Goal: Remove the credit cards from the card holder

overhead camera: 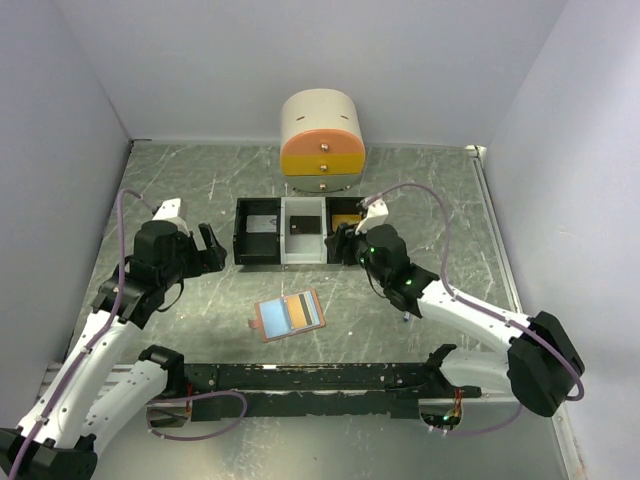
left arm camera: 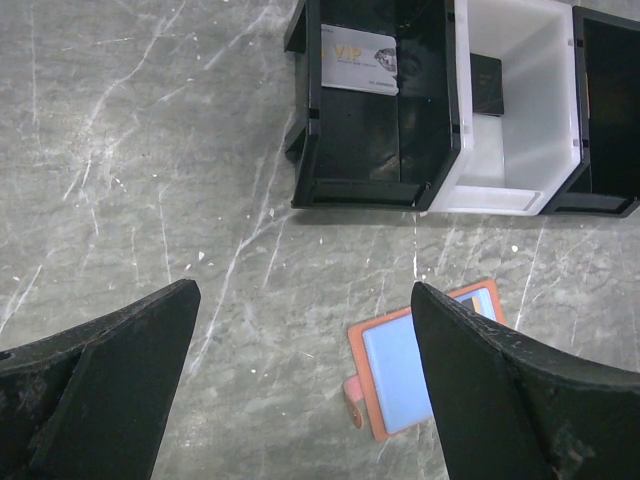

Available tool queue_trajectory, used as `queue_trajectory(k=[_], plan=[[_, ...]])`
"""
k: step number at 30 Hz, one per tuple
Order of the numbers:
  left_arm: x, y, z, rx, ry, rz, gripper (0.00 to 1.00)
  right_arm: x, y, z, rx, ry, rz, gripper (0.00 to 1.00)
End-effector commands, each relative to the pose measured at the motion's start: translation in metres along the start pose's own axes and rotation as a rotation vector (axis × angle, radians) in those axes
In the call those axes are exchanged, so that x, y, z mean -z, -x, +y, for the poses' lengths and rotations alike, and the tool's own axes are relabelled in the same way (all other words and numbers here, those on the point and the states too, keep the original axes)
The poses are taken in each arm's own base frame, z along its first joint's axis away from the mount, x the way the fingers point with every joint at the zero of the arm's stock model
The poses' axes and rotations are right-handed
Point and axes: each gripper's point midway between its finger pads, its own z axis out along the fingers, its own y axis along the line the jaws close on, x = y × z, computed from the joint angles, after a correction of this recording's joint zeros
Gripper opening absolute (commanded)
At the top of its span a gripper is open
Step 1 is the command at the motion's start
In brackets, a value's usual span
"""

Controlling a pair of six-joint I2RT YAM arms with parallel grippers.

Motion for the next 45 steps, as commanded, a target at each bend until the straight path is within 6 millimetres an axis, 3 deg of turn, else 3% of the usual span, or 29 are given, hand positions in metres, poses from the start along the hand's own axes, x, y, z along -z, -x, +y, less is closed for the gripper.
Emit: queue_trajectory(k=[1, 7, 11, 18, 22, 28, 32, 38, 45], plan=[[-0.002, 0.0, -0.006, -0.009, -0.037, 0.002, 0.99, 0.017, -0.046, 0.036, -0.199, 0.178, 0.192, 0.58], [0.0, 0.0, -0.012, -0.022, -0.075, -0.001, 1.0, 0.04, -0.073, 0.076, -0.345, 0.409, 0.326, 0.7], [-0.002, 0.003, -0.023, -0.044, -0.138, -0.01, 0.99, 0.05, -0.092, 0.084, -0.401, 0.469, 0.39, 0.77], [0.008, -0.001, -0.097, 0.068, -0.517, 0.101, 0.94, 0.054, -0.121, 0.082, -0.473, 0.45, 0.49, 0.83], [0.021, -0.014, -0.131, 0.107, -0.676, 0.13, 0.93, 0.053, -0.131, 0.067, -0.48, 0.36, 0.493, 1.0], [0.02, -0.058, -0.148, 0.142, -0.684, 0.193, 0.93, 0.05, -0.124, 0.065, -0.492, 0.347, 0.465, 1.0], [0.015, -0.077, -0.153, 0.162, -0.661, 0.206, 0.93, 0.049, -0.13, 0.064, -0.539, 0.349, 0.482, 0.99], [0.011, -0.096, -0.157, 0.205, -0.656, 0.23, 0.92, 0.05, -0.136, 0.068, -0.553, 0.376, 0.504, 0.9], [-0.006, -0.122, -0.14, 0.233, -0.535, 0.287, 0.86, 0.047, -0.15, 0.065, -0.534, 0.339, 0.57, 0.73]])
